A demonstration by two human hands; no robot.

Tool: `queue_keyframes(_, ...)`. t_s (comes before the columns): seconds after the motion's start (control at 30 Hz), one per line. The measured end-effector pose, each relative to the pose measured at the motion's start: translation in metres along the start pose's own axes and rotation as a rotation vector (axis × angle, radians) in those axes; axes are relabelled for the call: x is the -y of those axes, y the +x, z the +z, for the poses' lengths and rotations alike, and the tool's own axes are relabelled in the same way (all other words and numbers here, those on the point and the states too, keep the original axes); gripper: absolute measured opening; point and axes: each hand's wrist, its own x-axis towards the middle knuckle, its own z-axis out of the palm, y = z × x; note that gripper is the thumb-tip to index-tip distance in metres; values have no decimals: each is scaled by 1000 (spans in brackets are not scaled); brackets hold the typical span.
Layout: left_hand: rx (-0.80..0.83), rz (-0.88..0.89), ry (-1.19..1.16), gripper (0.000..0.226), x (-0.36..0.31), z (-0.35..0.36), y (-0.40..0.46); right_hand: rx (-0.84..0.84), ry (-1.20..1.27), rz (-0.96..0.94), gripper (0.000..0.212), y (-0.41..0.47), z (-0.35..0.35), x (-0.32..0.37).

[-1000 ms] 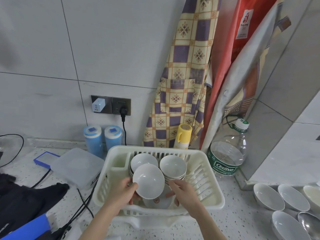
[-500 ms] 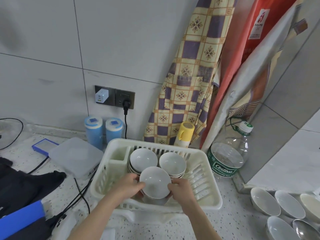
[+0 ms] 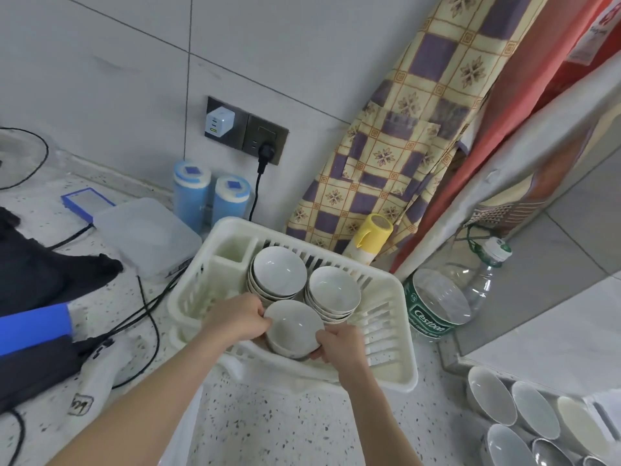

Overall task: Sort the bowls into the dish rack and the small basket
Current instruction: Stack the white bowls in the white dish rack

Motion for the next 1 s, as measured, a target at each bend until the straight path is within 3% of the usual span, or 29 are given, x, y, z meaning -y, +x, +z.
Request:
queue_keyframes(0.13, 19, -27, 43, 11, -1, 1, 3, 22, -58, 28, 12, 0, 0, 0)
queue_keyframes(0.27, 49, -25, 89, 19, 1, 5, 5, 40, -115, 40, 13, -1, 1, 0)
queue_keyframes(0.43, 42, -20, 81, 14, 2, 6, 6, 51, -162, 65, 25, 1, 1, 0)
queue_keyframes(0.57, 36, 11, 88, 12, 2, 7, 8, 75, -270, 55, 22, -1, 1, 0)
queue_keyframes(0.8, 17, 14, 126, 7, 3, 10, 7, 87, -227, 59, 37, 0, 3, -1)
queue_keyframes(1.0, 37, -15, 116, 22, 4, 8, 8, 97, -229, 56, 40, 2, 2, -3)
